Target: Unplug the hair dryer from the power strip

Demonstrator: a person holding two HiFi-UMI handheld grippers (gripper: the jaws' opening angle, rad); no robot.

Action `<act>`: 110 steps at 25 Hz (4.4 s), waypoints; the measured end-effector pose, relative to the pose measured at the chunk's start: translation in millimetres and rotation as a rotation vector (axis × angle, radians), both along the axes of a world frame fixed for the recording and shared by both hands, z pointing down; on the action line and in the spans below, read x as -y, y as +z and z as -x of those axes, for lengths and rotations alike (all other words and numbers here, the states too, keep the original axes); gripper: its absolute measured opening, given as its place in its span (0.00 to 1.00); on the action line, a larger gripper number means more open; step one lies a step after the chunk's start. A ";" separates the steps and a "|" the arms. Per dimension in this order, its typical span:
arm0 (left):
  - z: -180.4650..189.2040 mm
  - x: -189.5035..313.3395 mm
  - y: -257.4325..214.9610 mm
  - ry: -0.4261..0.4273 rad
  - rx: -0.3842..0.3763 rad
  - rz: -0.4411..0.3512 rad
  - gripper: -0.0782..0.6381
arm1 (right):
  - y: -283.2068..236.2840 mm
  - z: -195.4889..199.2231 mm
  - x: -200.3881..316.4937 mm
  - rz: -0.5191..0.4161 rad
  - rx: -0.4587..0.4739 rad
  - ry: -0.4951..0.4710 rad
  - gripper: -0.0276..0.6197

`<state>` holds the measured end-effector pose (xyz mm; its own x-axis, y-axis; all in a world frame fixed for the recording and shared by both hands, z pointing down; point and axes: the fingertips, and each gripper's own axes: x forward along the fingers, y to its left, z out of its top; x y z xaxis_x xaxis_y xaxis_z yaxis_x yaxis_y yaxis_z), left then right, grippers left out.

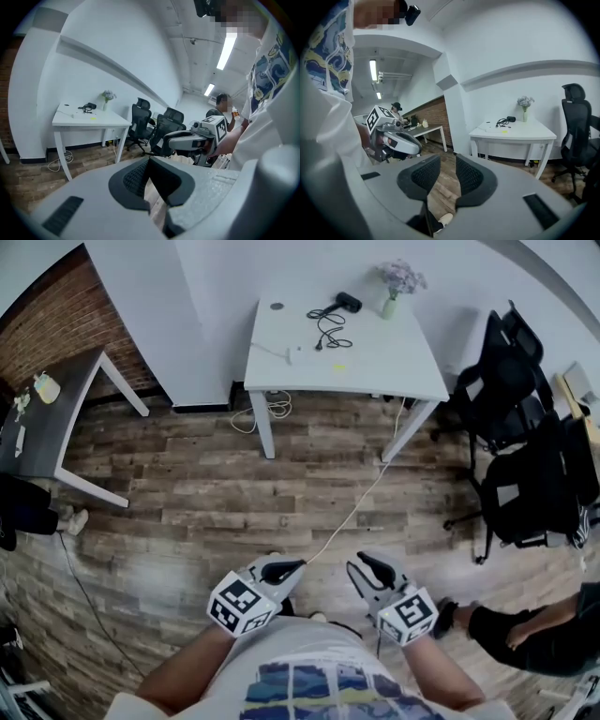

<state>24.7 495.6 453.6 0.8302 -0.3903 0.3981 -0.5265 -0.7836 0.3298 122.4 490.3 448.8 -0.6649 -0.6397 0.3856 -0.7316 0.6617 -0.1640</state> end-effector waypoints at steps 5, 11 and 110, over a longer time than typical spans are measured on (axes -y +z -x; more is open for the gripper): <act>41.2 66.2 -10.2 0.038 -0.038 0.012 0.11 | -14.4 34.0 76.1 -0.048 -0.002 0.035 0.19; 82.5 135.6 0.9 0.076 -0.011 0.006 0.11 | -20.1 65.4 144.1 -0.051 -0.026 0.095 0.17; 22.8 751.8 161.9 0.136 0.164 0.144 0.11 | 147.8 61.8 800.8 0.298 -0.129 0.058 0.19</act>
<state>1.9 -256.2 615.5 0.7908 -0.2092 0.5752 -0.4752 -0.8021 0.3617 60.6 -310.5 596.6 -0.5642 -0.5216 0.6400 -0.7940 0.5552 -0.2476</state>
